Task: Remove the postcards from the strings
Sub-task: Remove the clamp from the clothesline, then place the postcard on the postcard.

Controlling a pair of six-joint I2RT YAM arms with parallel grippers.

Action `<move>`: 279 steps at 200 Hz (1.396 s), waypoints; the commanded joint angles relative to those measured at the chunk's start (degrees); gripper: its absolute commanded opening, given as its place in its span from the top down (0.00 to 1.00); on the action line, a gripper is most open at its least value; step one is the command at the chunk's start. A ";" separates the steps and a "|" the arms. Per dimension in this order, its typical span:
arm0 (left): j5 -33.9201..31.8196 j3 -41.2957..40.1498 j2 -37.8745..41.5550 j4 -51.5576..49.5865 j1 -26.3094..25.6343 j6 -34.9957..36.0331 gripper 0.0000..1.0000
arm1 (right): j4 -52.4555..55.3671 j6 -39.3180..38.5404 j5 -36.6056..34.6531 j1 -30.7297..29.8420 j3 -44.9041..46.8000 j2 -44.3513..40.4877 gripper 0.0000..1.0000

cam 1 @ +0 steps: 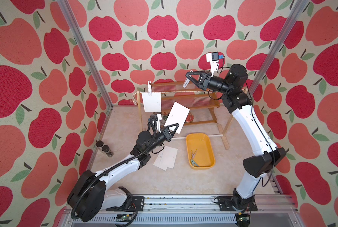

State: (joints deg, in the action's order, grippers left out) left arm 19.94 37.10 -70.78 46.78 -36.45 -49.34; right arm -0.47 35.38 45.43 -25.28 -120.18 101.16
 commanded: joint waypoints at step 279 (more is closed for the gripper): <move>-22.24 -16.01 13.22 -54.51 -4.86 -14.00 0.40 | -0.98 -7.68 -11.09 1.02 76.61 -52.10 0.72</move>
State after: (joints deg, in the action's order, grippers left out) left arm 3.07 19.88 -62.94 1.56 -41.19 -60.86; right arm -2.87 28.88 36.53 -24.47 -46.76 50.83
